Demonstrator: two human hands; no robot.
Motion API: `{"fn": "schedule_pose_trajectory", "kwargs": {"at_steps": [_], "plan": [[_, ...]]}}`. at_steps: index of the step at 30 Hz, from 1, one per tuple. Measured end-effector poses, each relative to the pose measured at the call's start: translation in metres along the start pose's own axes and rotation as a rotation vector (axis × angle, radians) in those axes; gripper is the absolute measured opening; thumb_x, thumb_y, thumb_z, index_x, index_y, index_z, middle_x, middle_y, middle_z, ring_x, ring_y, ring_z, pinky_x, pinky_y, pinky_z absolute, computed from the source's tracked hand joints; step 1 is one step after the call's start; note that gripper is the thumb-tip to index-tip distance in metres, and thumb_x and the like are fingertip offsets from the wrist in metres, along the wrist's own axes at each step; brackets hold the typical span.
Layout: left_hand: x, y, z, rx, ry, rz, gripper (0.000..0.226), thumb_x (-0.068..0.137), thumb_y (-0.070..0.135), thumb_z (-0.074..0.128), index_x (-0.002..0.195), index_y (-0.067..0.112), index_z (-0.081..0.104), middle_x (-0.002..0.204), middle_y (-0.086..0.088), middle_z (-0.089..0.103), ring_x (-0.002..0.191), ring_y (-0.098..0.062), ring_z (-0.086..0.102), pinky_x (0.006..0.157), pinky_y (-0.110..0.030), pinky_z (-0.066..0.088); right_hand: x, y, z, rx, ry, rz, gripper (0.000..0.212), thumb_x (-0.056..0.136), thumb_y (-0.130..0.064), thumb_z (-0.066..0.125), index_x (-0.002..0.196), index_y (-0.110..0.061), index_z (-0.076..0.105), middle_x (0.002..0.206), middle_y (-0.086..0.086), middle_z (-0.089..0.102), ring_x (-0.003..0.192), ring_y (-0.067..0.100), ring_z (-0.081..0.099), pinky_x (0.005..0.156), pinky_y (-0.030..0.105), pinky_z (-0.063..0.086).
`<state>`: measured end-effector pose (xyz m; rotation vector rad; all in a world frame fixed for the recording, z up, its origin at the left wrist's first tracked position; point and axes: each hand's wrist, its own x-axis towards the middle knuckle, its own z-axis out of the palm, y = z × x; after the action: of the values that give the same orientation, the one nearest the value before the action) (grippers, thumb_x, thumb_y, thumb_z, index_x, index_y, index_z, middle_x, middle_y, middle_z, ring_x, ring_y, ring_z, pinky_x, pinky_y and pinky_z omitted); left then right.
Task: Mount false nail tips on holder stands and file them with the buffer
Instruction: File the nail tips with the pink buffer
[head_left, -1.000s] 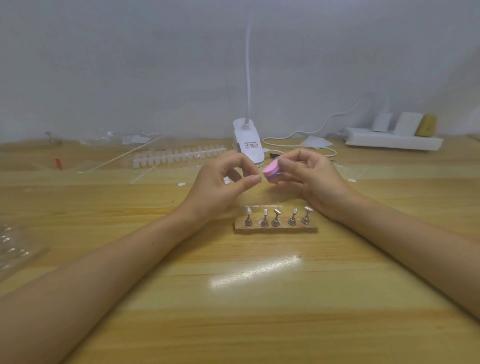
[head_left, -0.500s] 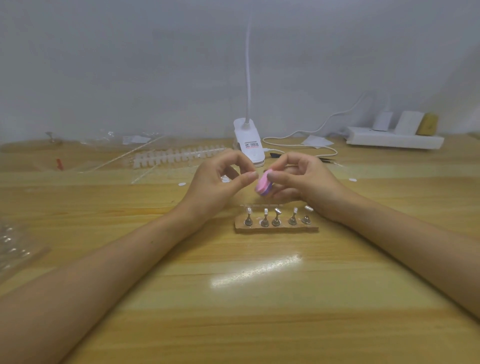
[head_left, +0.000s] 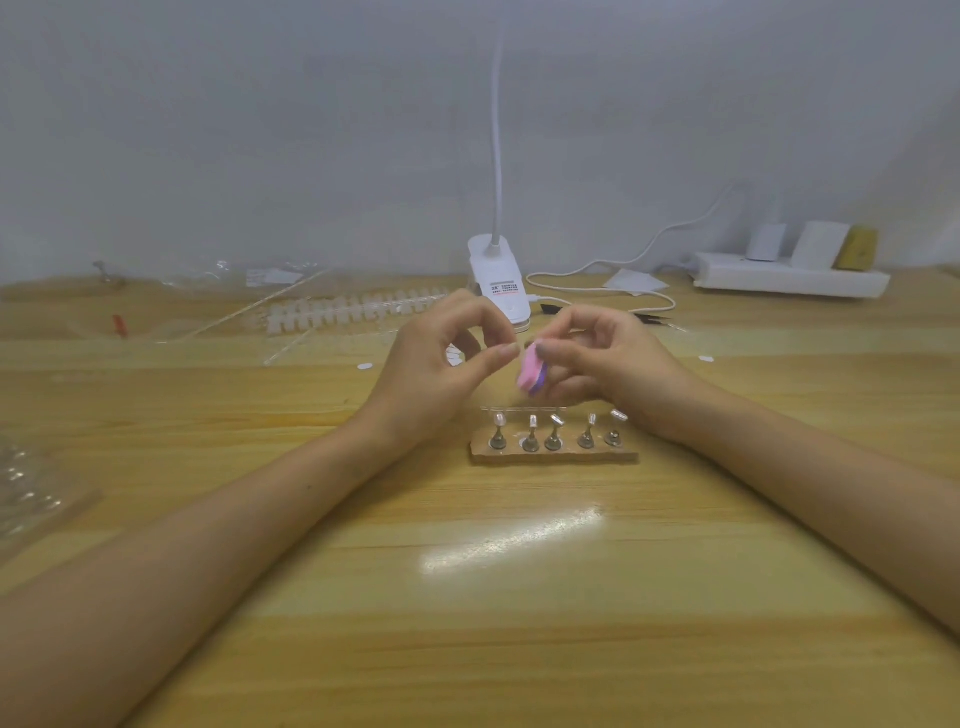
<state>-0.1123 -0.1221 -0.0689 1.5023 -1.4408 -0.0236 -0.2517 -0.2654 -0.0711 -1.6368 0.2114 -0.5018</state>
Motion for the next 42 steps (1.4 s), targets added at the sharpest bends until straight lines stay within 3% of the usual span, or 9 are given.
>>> {"fn": "schedule_pose_trajectory", "kwargs": {"at_steps": [5, 16, 20, 24, 27, 31, 34, 38, 42], "plan": [[0.0010, -0.0007, 0.0012, -0.007, -0.041, 0.019, 0.015, 0.088, 0.006, 0.070, 0.080, 0.016, 0.064, 0.087, -0.005, 0.064, 0.078, -0.002, 0.057, 0.072, -0.011, 0.043, 0.0009, 0.0001, -0.0014, 0.060, 0.088, -0.019, 0.021, 0.082, -0.026, 0.071, 0.088, -0.008, 0.063, 0.087, 0.015, 0.076, 0.073, 0.021, 0.074, 0.063, 0.026, 0.059], [0.0024, -0.0058, 0.0005, -0.057, -0.052, -0.018, 0.010, 0.089, 0.004, 0.068, 0.082, 0.011, 0.065, 0.088, -0.006, 0.064, 0.079, -0.004, 0.057, 0.074, -0.017, 0.045, -0.0004, -0.0002, -0.0002, 0.000, -0.018, 0.001, 0.016, 0.083, -0.024, 0.072, 0.087, -0.011, 0.064, 0.087, 0.016, 0.076, 0.074, 0.022, 0.074, 0.063, 0.026, 0.059], [0.0020, -0.0049, 0.0011, -0.090, -0.072, -0.043, 0.013, 0.089, 0.006, 0.069, 0.081, 0.015, 0.065, 0.088, -0.004, 0.063, 0.077, -0.003, 0.057, 0.074, -0.017, 0.045, 0.0016, 0.0008, -0.0023, 0.057, 0.085, -0.005, 0.016, 0.087, -0.023, 0.069, 0.088, -0.008, 0.063, 0.090, 0.016, 0.076, 0.075, 0.022, 0.074, 0.064, 0.027, 0.059], [0.0018, -0.0036, 0.0006, -0.119, -0.063, -0.069, 0.014, 0.089, 0.005, 0.069, 0.080, 0.015, 0.065, 0.089, -0.009, 0.064, 0.078, -0.007, 0.058, 0.074, -0.020, 0.047, 0.0015, 0.0011, -0.0003, -0.006, -0.006, 0.003, 0.016, 0.082, -0.023, 0.073, 0.089, -0.011, 0.064, 0.088, 0.017, 0.076, 0.076, 0.023, 0.075, 0.066, 0.029, 0.061], [0.0017, -0.0034, 0.0013, -0.121, -0.077, -0.081, 0.013, 0.088, 0.006, 0.070, 0.080, 0.015, 0.066, 0.088, -0.008, 0.064, 0.078, -0.006, 0.057, 0.075, -0.019, 0.046, 0.0024, 0.0021, -0.0029, 0.081, 0.098, -0.012, 0.018, 0.083, -0.021, 0.070, 0.092, -0.007, 0.062, 0.091, 0.016, 0.076, 0.081, 0.027, 0.076, 0.070, 0.032, 0.061], [0.0016, -0.0069, -0.0001, -0.163, -0.040, -0.148, 0.010, 0.089, 0.008, 0.070, 0.080, 0.013, 0.066, 0.088, -0.006, 0.064, 0.078, -0.006, 0.057, 0.075, -0.019, 0.045, 0.0005, 0.0008, 0.0000, 0.006, -0.046, -0.002, 0.018, 0.081, -0.021, 0.074, 0.090, -0.011, 0.062, 0.093, 0.016, 0.077, 0.084, 0.027, 0.076, 0.069, 0.032, 0.062], [0.0011, -0.0065, 0.0026, -0.115, -0.041, -0.133, 0.014, 0.087, 0.011, 0.072, 0.078, 0.019, 0.067, 0.086, 0.002, 0.064, 0.076, -0.002, 0.058, 0.074, -0.014, 0.045, 0.0023, 0.0023, -0.0024, 0.086, 0.095, -0.016, 0.021, 0.082, -0.020, 0.070, 0.093, -0.006, 0.059, 0.094, 0.017, 0.077, 0.086, 0.028, 0.076, 0.076, 0.034, 0.063], [0.0020, -0.0085, 0.0006, -0.101, -0.024, -0.127, 0.010, 0.087, 0.008, 0.071, 0.079, 0.014, 0.067, 0.090, -0.011, 0.065, 0.080, -0.014, 0.060, 0.076, -0.020, 0.047, 0.0016, 0.0018, 0.0000, -0.018, -0.019, 0.010, 0.021, 0.082, -0.020, 0.073, 0.092, -0.008, 0.059, 0.094, 0.019, 0.076, 0.087, 0.030, 0.076, 0.074, 0.035, 0.063], [0.0018, -0.0080, 0.0013, -0.081, -0.018, -0.127, 0.013, 0.087, 0.011, 0.072, 0.078, 0.019, 0.066, 0.091, -0.009, 0.066, 0.078, -0.009, 0.060, 0.075, -0.015, 0.046, 0.0026, 0.0003, -0.0023, 0.082, 0.091, 0.009, 0.022, 0.080, -0.021, 0.070, 0.092, -0.006, 0.059, 0.092, 0.017, 0.077, 0.083, 0.027, 0.076, 0.069, 0.029, 0.061]]}}
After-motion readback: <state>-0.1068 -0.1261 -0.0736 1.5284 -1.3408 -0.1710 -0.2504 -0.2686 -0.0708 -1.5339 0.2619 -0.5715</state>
